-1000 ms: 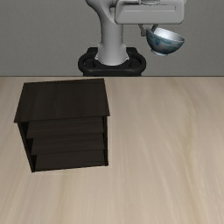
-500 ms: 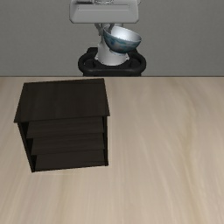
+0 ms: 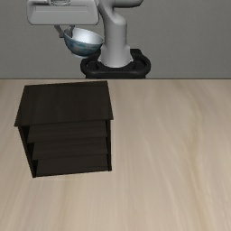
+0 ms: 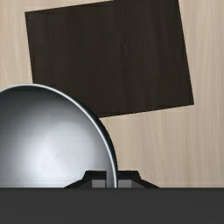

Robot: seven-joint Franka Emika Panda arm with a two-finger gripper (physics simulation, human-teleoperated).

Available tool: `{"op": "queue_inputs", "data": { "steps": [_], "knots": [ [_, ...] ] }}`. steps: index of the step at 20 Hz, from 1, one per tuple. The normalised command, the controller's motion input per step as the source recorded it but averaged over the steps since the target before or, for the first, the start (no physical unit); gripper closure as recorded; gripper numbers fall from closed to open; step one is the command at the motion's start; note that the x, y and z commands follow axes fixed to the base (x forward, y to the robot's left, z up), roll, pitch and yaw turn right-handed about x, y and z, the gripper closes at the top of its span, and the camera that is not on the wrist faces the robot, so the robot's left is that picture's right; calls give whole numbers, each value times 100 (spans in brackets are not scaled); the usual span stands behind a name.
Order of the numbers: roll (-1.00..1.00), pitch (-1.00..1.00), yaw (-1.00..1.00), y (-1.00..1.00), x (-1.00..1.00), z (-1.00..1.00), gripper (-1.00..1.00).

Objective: Pick up the porcelain bowl on the table and place it on the wooden shelf

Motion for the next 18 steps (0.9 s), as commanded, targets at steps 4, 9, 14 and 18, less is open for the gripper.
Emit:
{"op": "queue_inputs", "data": {
  "steps": [4, 9, 14, 18],
  "knots": [
    [0, 0, 0, 0, 100, 0, 100],
    [0, 0, 0, 0, 100, 0, 100],
    [0, 0, 0, -20, 20, -60, 100],
    [0, 0, 0, 0, 0, -100, 100]
  ]
}}
